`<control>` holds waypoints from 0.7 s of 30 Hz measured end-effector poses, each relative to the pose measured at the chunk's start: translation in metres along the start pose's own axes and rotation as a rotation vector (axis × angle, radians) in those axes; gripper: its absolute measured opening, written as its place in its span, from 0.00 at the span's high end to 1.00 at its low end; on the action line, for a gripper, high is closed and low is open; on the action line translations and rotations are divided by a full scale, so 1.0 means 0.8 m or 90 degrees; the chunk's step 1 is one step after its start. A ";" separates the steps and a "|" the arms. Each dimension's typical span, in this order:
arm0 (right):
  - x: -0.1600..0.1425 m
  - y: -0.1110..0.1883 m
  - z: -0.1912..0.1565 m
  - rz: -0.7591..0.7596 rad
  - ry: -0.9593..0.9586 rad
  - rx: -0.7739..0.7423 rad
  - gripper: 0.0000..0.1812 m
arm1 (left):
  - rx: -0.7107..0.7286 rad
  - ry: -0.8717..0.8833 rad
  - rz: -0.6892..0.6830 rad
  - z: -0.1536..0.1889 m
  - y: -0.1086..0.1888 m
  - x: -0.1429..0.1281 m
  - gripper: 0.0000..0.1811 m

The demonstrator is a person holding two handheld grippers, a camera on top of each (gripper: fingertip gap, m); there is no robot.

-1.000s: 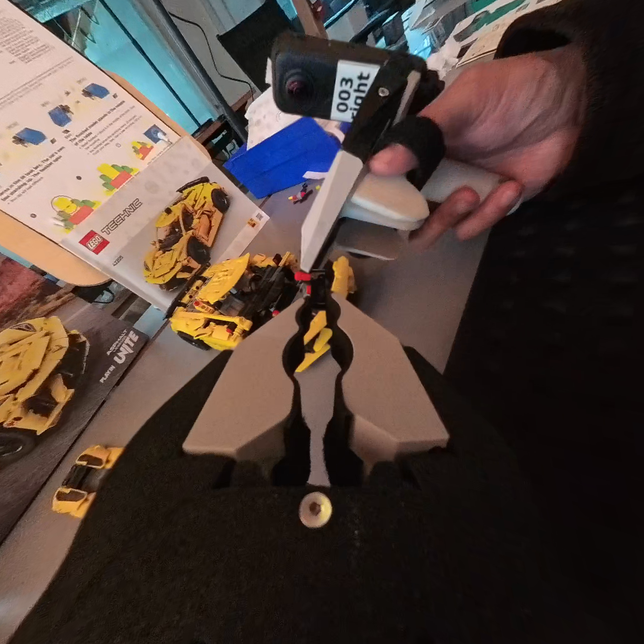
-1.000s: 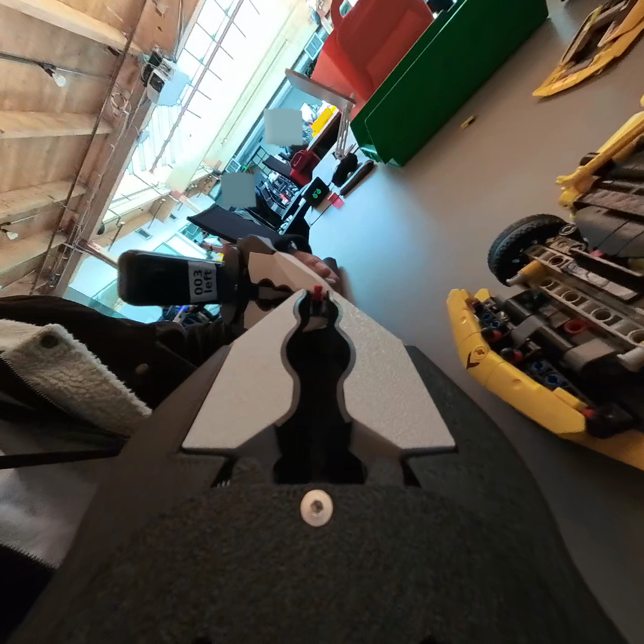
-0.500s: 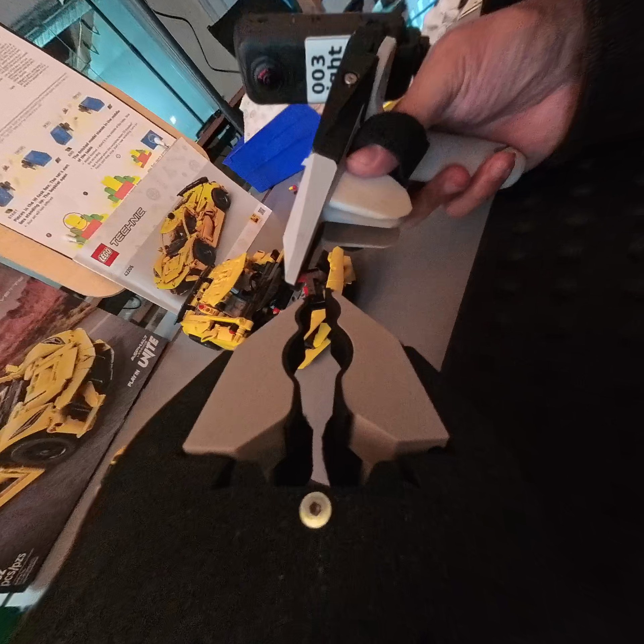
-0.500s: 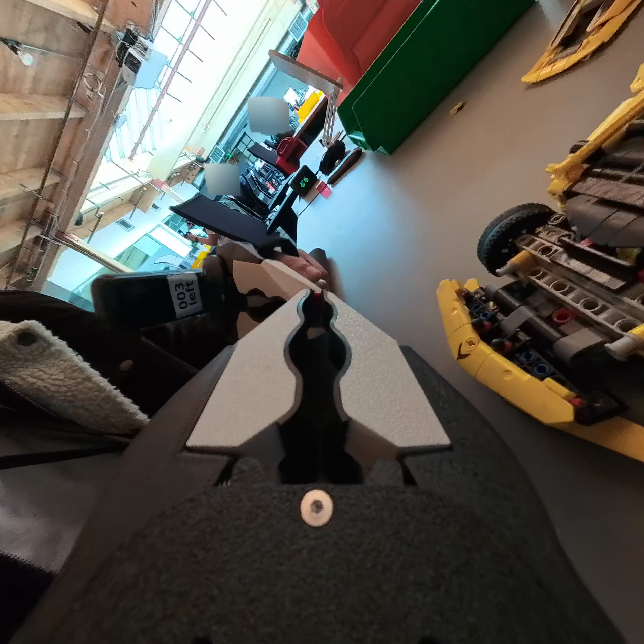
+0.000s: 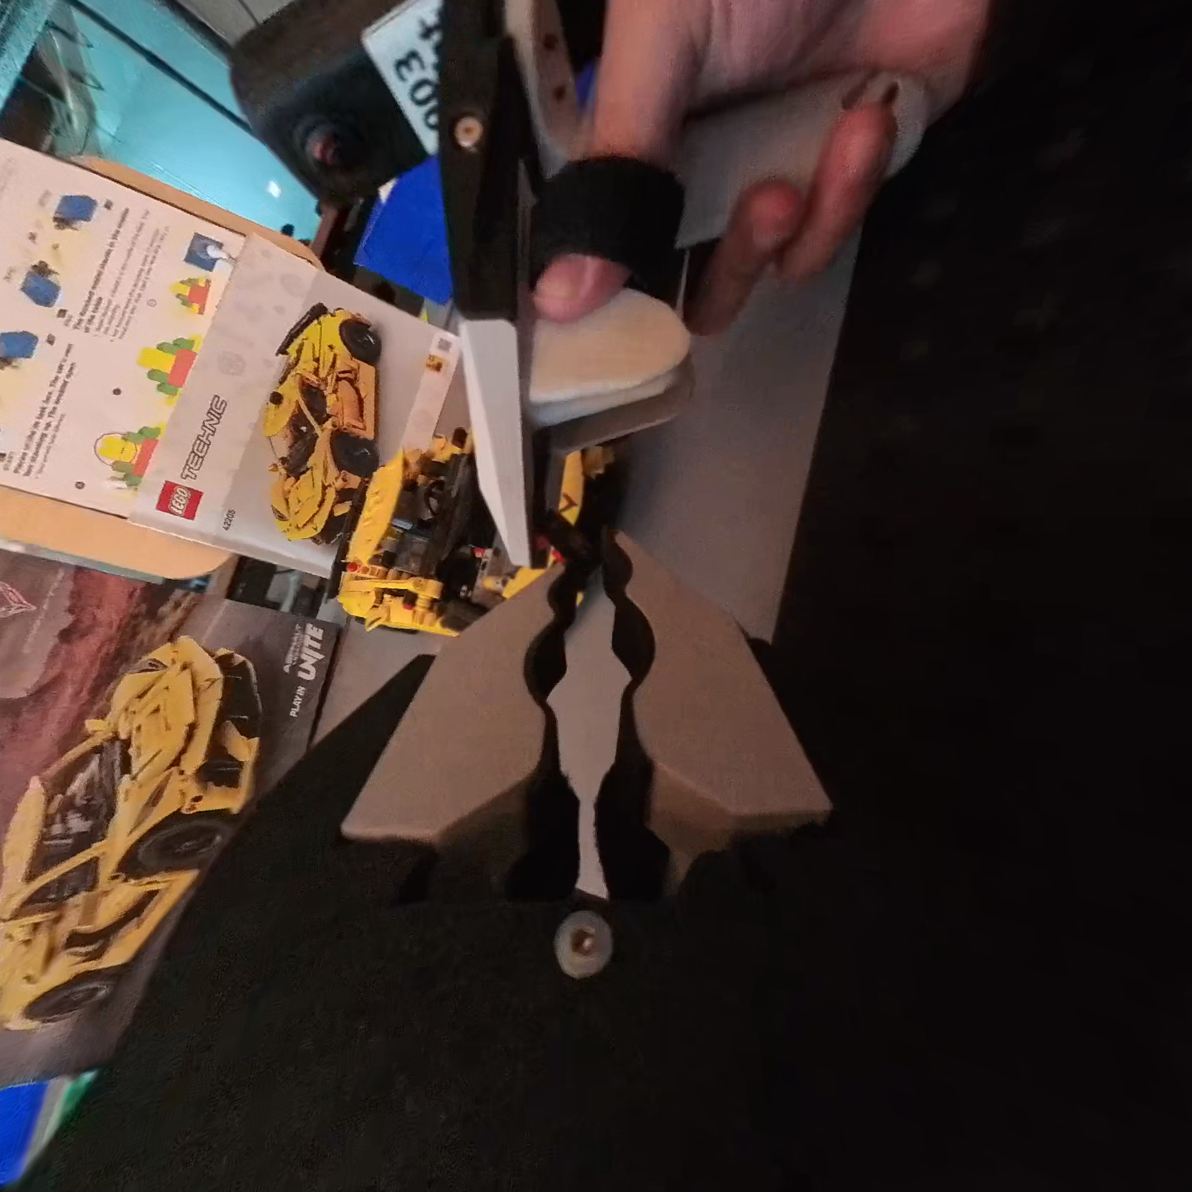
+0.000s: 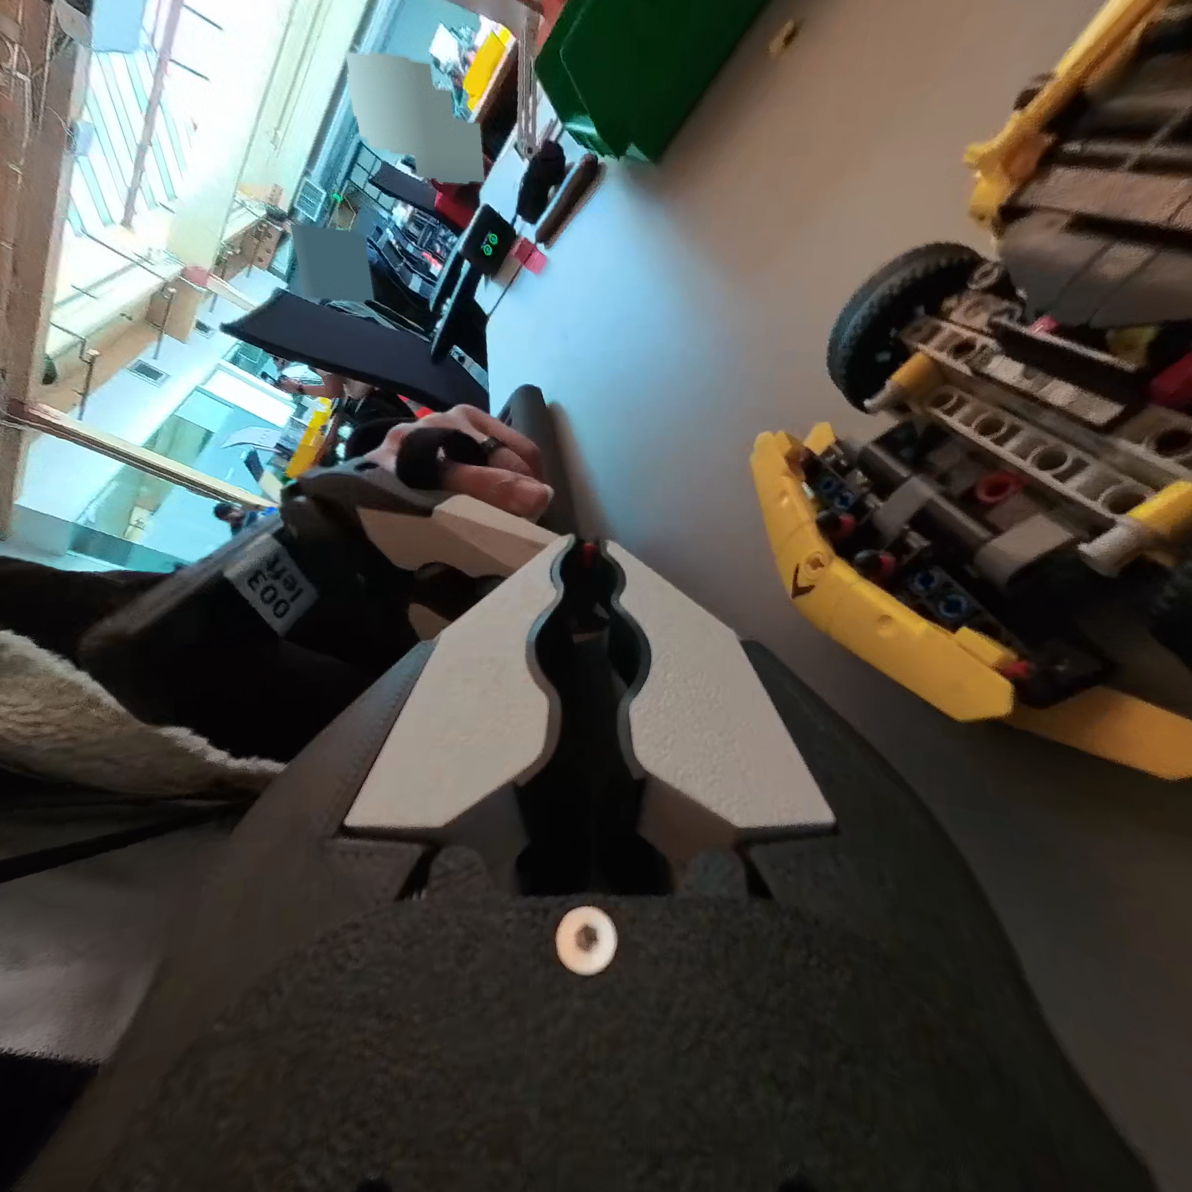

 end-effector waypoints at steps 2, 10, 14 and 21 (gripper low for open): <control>0.000 -0.001 0.003 -0.001 -0.022 0.008 0.99 | 0.011 -0.024 -0.015 0.001 -0.002 -0.001 0.97; -0.014 -0.026 0.007 -0.057 0.009 -0.040 1.00 | -0.013 -0.118 0.057 0.032 -0.004 0.040 1.00; 0.016 0.002 0.010 0.055 -0.038 -0.006 1.00 | 0.001 -0.072 0.044 0.017 -0.004 0.028 1.00; 0.042 0.043 0.001 0.167 0.014 0.013 1.00 | -0.020 0.002 0.060 0.010 0.001 0.022 1.00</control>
Point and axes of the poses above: each gripper's, where its closed fingertips meet, y back along the fingers, x out of its top, z = x × y across the jaws, the point moved 1 cm from there along y, back along the fingers, and after that the axes turned 8 degrees about -x, right-handed, at the moved point
